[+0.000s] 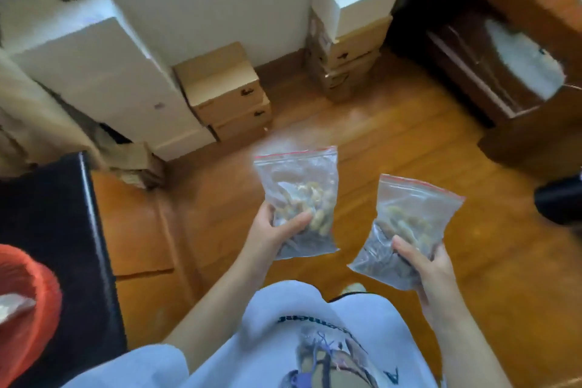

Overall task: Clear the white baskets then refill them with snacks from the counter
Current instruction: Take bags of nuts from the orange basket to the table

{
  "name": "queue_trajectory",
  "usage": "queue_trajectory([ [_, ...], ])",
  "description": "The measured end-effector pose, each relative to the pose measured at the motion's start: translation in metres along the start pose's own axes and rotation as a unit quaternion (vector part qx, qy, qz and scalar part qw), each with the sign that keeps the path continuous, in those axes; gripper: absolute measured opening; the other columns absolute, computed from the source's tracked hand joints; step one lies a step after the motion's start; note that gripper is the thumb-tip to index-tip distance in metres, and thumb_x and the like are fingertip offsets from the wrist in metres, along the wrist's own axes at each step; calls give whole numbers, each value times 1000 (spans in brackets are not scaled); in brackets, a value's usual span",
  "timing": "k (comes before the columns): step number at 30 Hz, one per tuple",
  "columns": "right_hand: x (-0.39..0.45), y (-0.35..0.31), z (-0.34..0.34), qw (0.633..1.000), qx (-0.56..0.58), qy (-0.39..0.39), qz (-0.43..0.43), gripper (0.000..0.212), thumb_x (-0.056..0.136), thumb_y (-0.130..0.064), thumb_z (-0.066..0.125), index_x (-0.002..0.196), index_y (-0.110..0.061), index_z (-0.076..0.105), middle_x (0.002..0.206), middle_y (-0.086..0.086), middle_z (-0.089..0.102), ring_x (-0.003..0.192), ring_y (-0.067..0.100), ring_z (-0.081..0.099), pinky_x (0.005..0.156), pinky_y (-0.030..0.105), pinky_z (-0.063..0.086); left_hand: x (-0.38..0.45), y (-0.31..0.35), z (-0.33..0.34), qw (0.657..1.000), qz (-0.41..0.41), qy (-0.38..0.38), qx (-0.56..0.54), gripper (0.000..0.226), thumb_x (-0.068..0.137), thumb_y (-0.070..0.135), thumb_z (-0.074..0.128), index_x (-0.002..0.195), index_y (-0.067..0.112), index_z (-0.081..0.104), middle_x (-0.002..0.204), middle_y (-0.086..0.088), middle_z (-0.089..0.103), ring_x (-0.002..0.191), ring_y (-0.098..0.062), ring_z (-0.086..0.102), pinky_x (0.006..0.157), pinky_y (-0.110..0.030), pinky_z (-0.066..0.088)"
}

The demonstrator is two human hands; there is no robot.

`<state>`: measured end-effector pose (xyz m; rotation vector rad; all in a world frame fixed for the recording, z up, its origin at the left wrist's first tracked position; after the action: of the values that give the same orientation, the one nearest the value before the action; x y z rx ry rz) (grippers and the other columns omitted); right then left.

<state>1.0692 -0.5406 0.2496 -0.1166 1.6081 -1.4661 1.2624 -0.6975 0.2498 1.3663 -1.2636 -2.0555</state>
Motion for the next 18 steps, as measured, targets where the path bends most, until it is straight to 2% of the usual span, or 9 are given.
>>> queue_trajectory([
  [3,-5,-5,-102,994,33,105,-14,38,68,-15,71,100,-33,59,99,-7,70,85,9,69,66,20,58,10,-8,105,998,-3,-55,34,51,60,32,84,103,32,57,95,12,73,86,-7,71,62,-14,53],
  [8,-25,-11,-225,970,84,225,-33,34,76,-11,70,100,-33,60,99,-12,69,83,-1,67,70,22,50,9,-20,243,986,-19,-148,79,53,56,37,76,102,24,56,87,13,74,79,-9,72,57,-16,52],
  [10,-35,-9,-260,959,104,262,-34,35,75,-12,70,103,-31,60,100,-11,68,89,3,65,71,23,48,9,-26,282,976,-27,-180,117,46,55,38,79,92,25,53,77,13,73,71,-6,71,54,-15,51],
  [12,-48,-4,-293,944,124,304,-31,36,75,-14,71,104,-31,59,100,-11,68,92,6,63,72,24,48,9,-34,318,964,-37,-212,154,46,58,35,83,91,24,53,81,9,73,74,-10,71,57,-18,51],
  [16,-68,8,-343,910,174,376,-30,28,74,-17,73,91,-36,61,88,-22,69,89,1,63,70,20,46,16,-49,380,942,-50,-268,198,34,62,31,74,86,23,52,70,13,73,62,-6,70,49,-14,50],
  [18,-74,12,-367,892,193,407,-25,30,74,-19,73,97,-34,62,97,-16,70,97,8,63,80,27,48,21,-60,415,928,-60,-300,213,33,63,29,74,88,23,53,71,11,74,63,-8,71,48,-15,50],
])
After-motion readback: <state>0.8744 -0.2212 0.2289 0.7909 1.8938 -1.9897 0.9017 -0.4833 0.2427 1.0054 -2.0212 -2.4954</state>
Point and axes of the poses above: each hand's wrist, its own x-axis towards the middle knuckle, its own z-axis out of the palm, y = z × x, the point moved 9 cm from there along x, towards the middle knuckle
